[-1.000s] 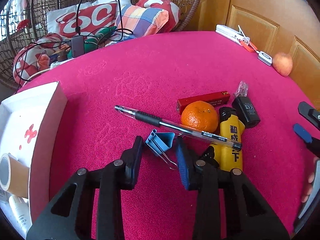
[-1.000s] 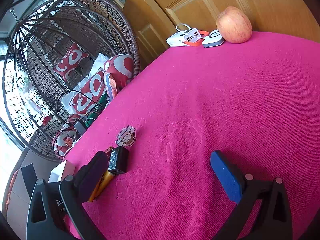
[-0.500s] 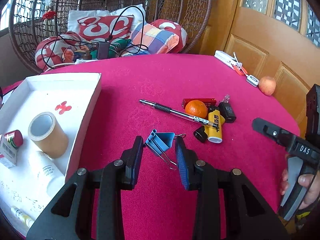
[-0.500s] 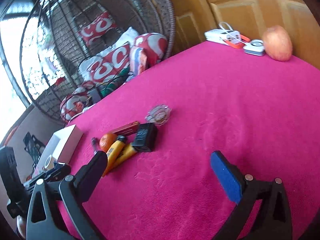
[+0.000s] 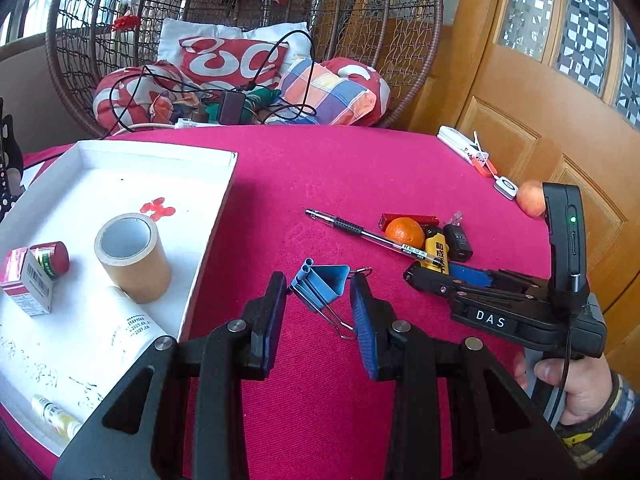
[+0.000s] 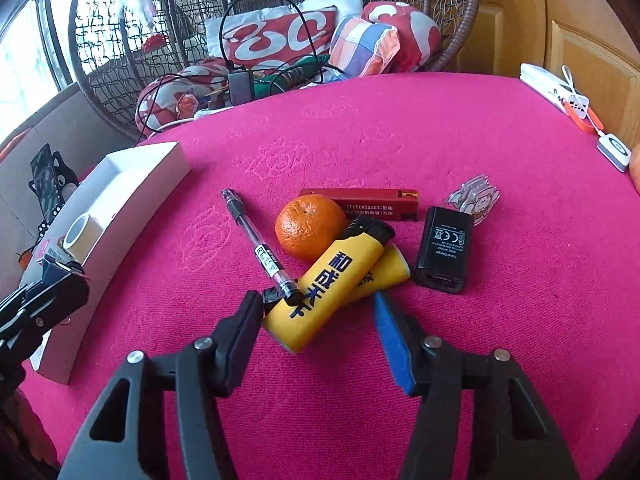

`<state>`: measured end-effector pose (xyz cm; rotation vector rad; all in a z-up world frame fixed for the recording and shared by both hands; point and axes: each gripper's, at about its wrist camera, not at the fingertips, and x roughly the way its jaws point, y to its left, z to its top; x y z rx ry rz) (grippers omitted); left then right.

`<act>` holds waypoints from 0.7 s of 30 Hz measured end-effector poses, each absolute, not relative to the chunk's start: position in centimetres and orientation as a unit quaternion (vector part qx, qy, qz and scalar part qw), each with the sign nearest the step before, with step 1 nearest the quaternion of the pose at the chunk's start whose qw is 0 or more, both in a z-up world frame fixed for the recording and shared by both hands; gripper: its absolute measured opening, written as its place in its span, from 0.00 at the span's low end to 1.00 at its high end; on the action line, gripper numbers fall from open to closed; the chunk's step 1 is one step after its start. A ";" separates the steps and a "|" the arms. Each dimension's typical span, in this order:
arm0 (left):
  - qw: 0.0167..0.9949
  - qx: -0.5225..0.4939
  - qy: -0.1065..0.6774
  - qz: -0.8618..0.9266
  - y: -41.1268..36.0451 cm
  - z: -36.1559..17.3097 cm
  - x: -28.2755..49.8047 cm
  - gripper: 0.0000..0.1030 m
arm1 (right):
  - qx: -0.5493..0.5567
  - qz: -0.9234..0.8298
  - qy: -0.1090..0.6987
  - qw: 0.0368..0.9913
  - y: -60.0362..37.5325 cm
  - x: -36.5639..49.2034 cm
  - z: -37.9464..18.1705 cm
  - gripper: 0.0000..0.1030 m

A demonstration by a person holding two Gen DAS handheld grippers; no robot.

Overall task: Organize rigid objects
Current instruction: 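Grasp the yellow lighter with the right tool while the left tool holds the clip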

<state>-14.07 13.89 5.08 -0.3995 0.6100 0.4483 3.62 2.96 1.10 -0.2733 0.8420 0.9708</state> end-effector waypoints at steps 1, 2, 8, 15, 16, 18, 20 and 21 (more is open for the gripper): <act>0.910 -0.194 0.295 0.217 13.8 5.1 -14.1 0.31 | -0.120 0.458 0.393 0.788 2.6 3.7 1.2 0.36; 0.911 -0.193 0.294 0.216 13.8 5.2 -14.1 0.31 | -0.117 0.461 0.395 0.786 2.2 3.7 1.2 0.32; 0.915 -0.188 0.289 0.209 13.3 5.4 -14.1 0.31 | -0.079 0.466 0.390 0.790 -0.5 4.2 2.1 0.11; 0.918 -0.186 0.283 0.208 13.1 5.9 -14.5 0.31 | -0.049 0.474 0.375 0.795 -2.3 4.1 3.5 0.10; 0.918 -0.187 0.281 0.209 13.0 6.0 -14.5 0.31 | -0.045 0.475 0.373 0.796 -2.6 4.1 3.6 0.10; 0.919 -0.186 0.279 0.208 12.9 6.1 -14.6 0.31 | -0.037 0.476 0.370 0.797 -3.2 4.1 3.9 0.10; 0.920 -0.185 0.277 0.207 12.9 6.3 -14.6 0.31 | -0.029 0.478 0.362 0.800 -3.9 4.0 4.5 0.10; 0.920 -0.185 0.276 0.207 12.9 6.3 -14.7 0.31 | -0.027 0.479 0.356 0.802 -4.1 3.9 4.8 0.10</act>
